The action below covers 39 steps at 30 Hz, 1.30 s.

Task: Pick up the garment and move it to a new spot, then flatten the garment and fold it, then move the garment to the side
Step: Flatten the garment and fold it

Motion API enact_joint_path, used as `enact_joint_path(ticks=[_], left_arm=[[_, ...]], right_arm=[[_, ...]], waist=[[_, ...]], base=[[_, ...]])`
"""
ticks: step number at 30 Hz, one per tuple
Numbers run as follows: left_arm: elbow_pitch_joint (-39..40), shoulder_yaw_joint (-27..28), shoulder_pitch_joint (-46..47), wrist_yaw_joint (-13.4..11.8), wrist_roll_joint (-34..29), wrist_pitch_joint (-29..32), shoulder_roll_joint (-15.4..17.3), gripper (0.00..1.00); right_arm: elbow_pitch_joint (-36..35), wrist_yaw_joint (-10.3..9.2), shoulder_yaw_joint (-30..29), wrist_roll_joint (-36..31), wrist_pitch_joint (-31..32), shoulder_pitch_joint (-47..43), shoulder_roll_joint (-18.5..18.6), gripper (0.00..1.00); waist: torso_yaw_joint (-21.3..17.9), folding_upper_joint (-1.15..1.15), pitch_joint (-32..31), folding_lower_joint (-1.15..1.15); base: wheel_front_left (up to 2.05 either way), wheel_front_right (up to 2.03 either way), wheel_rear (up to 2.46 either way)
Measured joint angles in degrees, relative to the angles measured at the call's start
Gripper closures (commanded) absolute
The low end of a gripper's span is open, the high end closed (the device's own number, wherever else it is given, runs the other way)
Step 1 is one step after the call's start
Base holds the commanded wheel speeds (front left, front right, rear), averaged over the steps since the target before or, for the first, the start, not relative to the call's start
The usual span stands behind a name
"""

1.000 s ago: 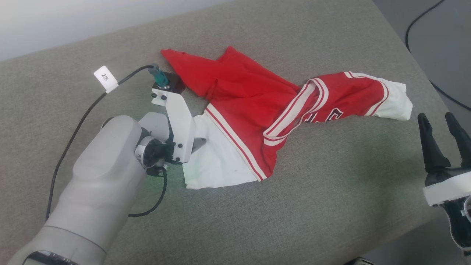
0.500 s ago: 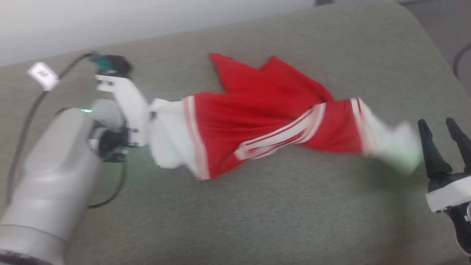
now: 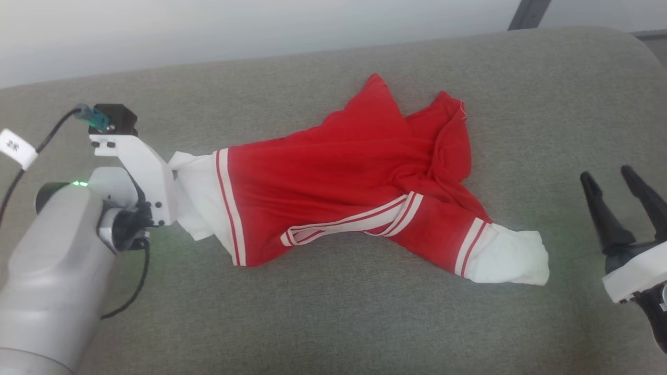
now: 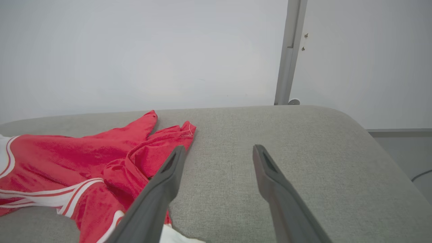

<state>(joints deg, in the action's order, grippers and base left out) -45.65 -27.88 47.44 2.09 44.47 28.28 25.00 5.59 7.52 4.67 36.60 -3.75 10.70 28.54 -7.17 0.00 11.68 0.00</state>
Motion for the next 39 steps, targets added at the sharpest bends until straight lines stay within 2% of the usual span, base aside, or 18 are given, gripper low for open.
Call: enact_joint_path(ticks=[1,2,8,14,19,22,26,32,33,35,36,38,39], left_arm=[[0.0,0.1,-0.33,-0.25,-0.13,-1.22,-0.19,0.29],[0.0,0.25,-0.65,-0.33,-0.13,-2.4,-0.45,0.0],[2.68,0.46,-4.14,-0.82,-1.65,-11.38,-0.82,0.0],[10.24,1.45,-9.77,-1.78,-2.33,-22.73,-2.64,0.0],[18.3,2.23,-15.75,-4.86,-3.66,-33.81,-5.27,0.0],[22.78,1.21,-19.4,-7.49,-6.71,-39.39,-6.57,0.0],[28.75,0.8,-25.28,-11.2,-10.5,-42.78,-8.62,0.0],[33.27,2.07,-29.76,-12.49,-13.43,-43.26,-10.93,0.0],[33.89,2.53,-30.11,-12.5,-13.72,-43.26,-11.15,0.0],[34.72,3.68,-30.94,-12.48,-14.15,-43.26,-11.51,0.0],[34.88,4.14,-31.28,-12.4,-14.43,-43.26,-11.69,0.0],[35.32,5.01,-31.81,-12.07,-15.11,-43.26,-12.21,0.0],[35.31,5.31,-31.95,-11.91,-15.44,-43.26,-12.45,0.0]], right_arm=[[-0.15,0.0,0.47,0.0,0.58,-0.02,0.45,0.0],[-0.31,0.0,0.89,-0.01,1.09,-0.1,0.87,0.0],[-2.12,0.0,6.73,-0.44,5.9,-0.46,5.87,0.0],[-5.92,0.01,18.17,4.5,14.43,-0.27,16.99,0.0],[-9.28,0.02,25.38,10.23,18.81,3.74,26.37,0.0],[-10.42,0.0,29.39,14.12,21.31,7.12,29.95,0.0],[-10.87,0.02,35.99,18.89,23.79,13.02,33.87,0.0],[-9.83,0.02,42.41,22.49,25.29,18.12,36.45,0.0],[-9.7,0.02,43.62,23.07,25.52,18.81,36.55,0.04],[-9.99,0.02,46.04,24.04,26.06,19.97,36.87,0.57],[-10.23,0.02,47.0,24.64,26.06,20.54,37.04,0.66],[-10.6,0.02,48.82,25.3,26.03,21.89,37.52,0.97],[-10.77,0.02,49.74,25.57,25.96,22.49,37.8,1.0]], waist=[[0.23,0.0,0.0,0.0],[0.45,0.0,-0.05,0.0],[2.03,0.0,-0.55,0.0],[4.75,0.0,-0.61,0.0],[7.63,0.0,0.03,0.0],[9.43,0.0,0.77,0.0],[12.33,0.0,2.34,0.0],[15.41,0.0,3.99,0.0],[15.74,0.0,4.2,0.0],[16.2,0.0,4.51,0.0],[16.32,0.0,4.6,0.0],[16.39,0.0,4.65,0.0],[16.37,0.0,4.64,0.0]], base=[[0.0,0.0,0.0],[0.0,0.0,0.0],[0.0,0.0,0.0],[0.0,0.0,0.0],[0.0,0.0,0.0],[0.0,0.0,0.0],[0.0,0.0,0.0],[0.0,0.0,0.0],[0.0,0.0,0.0],[0.0,0.0,0.0],[0.0,0.0,0.0],[0.0,0.0,0.0],[0.0,0.0,0.0]])
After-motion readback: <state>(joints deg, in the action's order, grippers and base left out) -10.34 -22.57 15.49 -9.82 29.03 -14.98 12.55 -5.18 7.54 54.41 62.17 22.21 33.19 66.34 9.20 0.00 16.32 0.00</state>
